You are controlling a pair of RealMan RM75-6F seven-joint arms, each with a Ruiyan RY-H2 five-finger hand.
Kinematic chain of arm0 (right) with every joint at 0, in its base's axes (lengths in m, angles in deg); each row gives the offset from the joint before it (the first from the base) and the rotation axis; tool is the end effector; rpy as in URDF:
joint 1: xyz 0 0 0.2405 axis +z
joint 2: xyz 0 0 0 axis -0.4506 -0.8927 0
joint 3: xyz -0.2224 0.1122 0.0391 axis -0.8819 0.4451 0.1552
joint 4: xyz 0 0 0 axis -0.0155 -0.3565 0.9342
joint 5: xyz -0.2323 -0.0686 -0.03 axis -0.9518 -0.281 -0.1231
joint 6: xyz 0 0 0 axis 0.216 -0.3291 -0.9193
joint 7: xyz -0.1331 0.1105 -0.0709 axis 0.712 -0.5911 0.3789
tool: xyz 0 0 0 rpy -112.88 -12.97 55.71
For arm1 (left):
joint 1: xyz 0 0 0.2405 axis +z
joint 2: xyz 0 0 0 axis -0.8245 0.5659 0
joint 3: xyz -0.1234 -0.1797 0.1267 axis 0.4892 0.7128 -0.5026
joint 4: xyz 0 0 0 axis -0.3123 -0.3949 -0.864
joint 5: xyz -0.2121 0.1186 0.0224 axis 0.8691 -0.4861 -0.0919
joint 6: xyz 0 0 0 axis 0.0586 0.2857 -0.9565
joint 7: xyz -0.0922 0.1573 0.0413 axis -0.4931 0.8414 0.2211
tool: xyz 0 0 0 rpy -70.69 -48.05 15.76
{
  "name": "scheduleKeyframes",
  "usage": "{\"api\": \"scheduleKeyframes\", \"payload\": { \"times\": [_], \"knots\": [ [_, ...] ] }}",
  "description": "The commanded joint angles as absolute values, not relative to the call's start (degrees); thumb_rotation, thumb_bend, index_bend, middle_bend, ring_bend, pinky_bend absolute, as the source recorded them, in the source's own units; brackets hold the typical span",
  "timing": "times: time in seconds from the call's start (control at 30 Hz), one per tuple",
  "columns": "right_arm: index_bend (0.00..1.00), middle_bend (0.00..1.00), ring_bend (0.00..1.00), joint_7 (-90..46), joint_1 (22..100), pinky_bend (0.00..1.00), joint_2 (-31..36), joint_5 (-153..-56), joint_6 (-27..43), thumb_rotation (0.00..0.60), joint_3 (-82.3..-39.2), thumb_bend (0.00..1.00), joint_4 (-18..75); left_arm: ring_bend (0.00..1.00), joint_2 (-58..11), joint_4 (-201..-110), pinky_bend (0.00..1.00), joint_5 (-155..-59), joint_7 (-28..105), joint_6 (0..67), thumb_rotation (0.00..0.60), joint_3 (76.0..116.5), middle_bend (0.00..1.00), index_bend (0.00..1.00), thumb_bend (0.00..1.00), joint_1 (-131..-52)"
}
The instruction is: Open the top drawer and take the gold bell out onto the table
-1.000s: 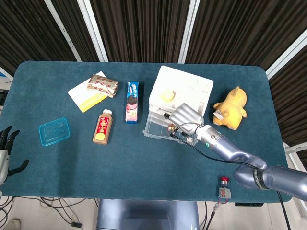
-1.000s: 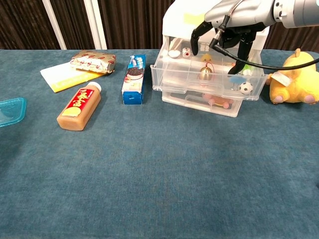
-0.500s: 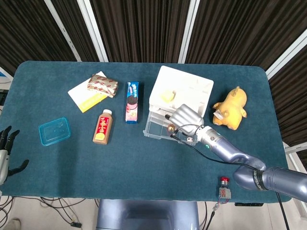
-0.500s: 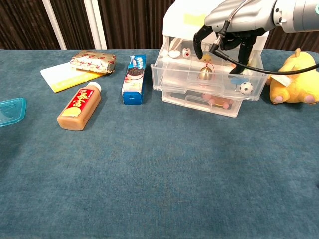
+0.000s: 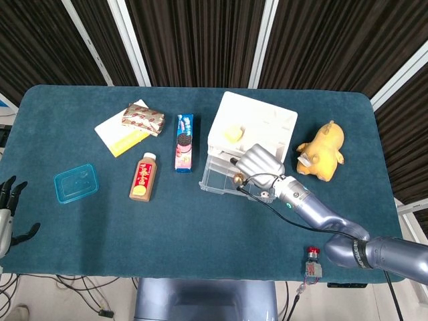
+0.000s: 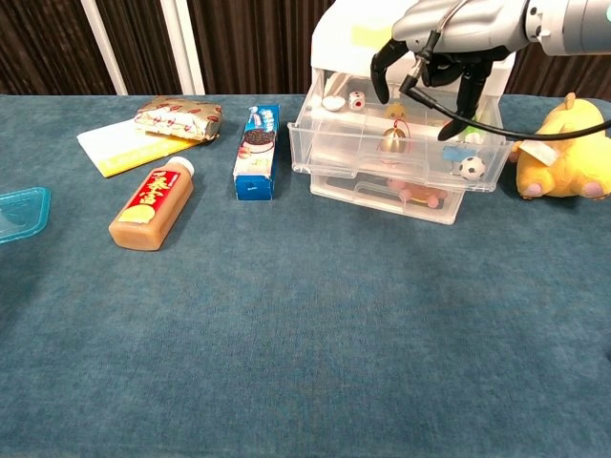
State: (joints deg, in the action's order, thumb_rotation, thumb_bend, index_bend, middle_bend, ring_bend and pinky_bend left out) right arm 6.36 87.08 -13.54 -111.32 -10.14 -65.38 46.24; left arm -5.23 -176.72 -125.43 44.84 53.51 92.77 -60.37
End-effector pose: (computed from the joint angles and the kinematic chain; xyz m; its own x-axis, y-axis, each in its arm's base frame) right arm -0.0581 -0.4291 0.0153 0.8038 0.0519 0.5927 -0.4230 -0.6506 0.6307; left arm -0.3293 0.2327 0.1288 0.4448 -0.0046 0.8956 0.8914 0.0990 -0.4422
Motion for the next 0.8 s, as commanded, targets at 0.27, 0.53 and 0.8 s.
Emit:
{"api": "scheduleKeyframes", "payload": {
  "times": [0.27,0.53,0.8],
  "knots": [
    [0.38,1.00,1.00,8.2,86.9,1.00,-14.0,-110.3,-10.7,0.600,-65.1,0.19,48.5,0.00,-5.2,-176.8,0.00,-125.3,44.9,53.4,0.600,92.8,0.00,0.10,0.19,-60.4],
    [0.39,1.00,1.00,11.7,87.1,1.00,-12.9,-108.5,-10.8,0.600,-65.4,0.19,48.2,0.00,-5.2,-176.9,0.00,-125.3,44.8,53.4,0.600,92.8,0.00,0.10,0.19,-60.4],
    [0.39,1.00,1.00,12.8,87.2,1.00,-12.1,-107.4,-10.7,0.600,-65.2,0.19,47.9,0.00,-5.1,-176.9,0.00,-125.3,44.9,53.3,0.600,92.7,0.00,0.10,0.19,-60.4]
  ]
}}
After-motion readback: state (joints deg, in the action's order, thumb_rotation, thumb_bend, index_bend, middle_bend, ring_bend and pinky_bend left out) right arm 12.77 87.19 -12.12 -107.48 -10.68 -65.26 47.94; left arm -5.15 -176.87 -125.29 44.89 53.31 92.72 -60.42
